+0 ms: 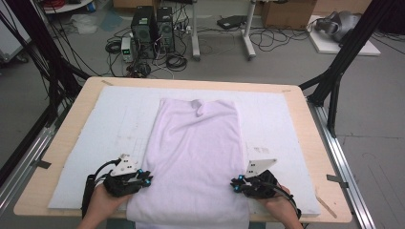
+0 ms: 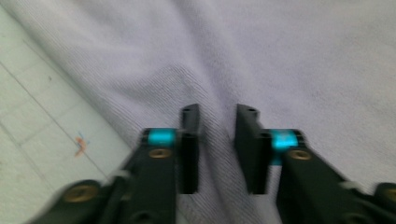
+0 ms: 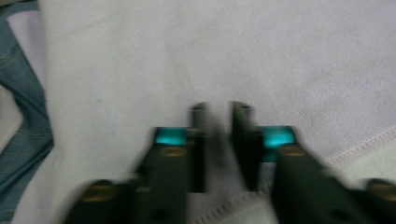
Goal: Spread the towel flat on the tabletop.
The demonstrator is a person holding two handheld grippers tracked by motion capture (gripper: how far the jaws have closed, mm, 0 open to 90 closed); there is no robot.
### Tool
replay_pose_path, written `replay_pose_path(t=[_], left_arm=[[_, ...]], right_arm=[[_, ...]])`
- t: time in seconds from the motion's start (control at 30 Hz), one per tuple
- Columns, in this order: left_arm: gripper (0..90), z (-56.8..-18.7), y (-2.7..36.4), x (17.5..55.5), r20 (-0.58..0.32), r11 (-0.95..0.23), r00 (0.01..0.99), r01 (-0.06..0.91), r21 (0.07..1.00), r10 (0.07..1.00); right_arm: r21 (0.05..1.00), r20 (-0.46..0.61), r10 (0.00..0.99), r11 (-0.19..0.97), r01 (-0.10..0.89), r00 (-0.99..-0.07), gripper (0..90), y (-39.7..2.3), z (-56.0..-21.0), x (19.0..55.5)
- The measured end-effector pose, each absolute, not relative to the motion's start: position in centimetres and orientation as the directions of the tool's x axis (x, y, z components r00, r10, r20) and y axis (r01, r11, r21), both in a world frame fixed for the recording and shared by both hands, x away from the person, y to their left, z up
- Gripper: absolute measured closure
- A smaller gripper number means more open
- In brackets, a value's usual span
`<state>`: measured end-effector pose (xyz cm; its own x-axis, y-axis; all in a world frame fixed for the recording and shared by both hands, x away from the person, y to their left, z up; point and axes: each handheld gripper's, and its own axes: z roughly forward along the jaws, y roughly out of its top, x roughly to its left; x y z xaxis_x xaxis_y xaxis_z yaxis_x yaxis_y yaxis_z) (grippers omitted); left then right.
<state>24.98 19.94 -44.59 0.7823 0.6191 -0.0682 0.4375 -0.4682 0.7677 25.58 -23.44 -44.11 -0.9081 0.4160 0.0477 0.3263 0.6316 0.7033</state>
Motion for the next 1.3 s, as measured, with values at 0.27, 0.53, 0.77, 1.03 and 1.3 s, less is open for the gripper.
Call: replay_pose_path(t=[0.27, 0.53, 0.77, 1.03, 1.3], left_arm=[[85.7, -42.9, 20.6, 22.9, -0.002, -0.489, 0.797, 0.372, 0.789, 0.604], [67.1, -44.5, 21.3, 22.9, -0.011, -0.527, 0.815, 0.386, 0.757, 0.579], [87.5, -44.0, 21.7, 21.7, 0.026, -0.537, 0.813, 0.360, 0.763, 0.582], [63.5, -43.6, 22.8, 22.3, -0.031, -0.492, 0.797, 0.402, 0.772, 0.603], [86.4, -44.3, 21.9, 21.8, -0.007, -0.527, 0.818, 0.378, 0.761, 0.576]], right_arm=[[0.730, 0.048, 0.393, 0.614, 0.300, -0.918, 87.7, -24.5, -43.2, 24.4], [0.712, 0.072, 0.391, 0.624, 0.322, -0.918, 69.1, -24.5, -43.4, 24.7], [0.690, 0.073, 0.358, 0.656, 0.306, -0.931, 88.2, -24.2, -43.9, 23.9], [0.728, 0.074, 0.440, 0.589, 0.350, -0.895, 67.5, -25.6, -43.0, 24.8], [0.694, 0.069, 0.387, 0.644, 0.323, -0.920, 88.5, -24.5, -44.0, 24.5]])
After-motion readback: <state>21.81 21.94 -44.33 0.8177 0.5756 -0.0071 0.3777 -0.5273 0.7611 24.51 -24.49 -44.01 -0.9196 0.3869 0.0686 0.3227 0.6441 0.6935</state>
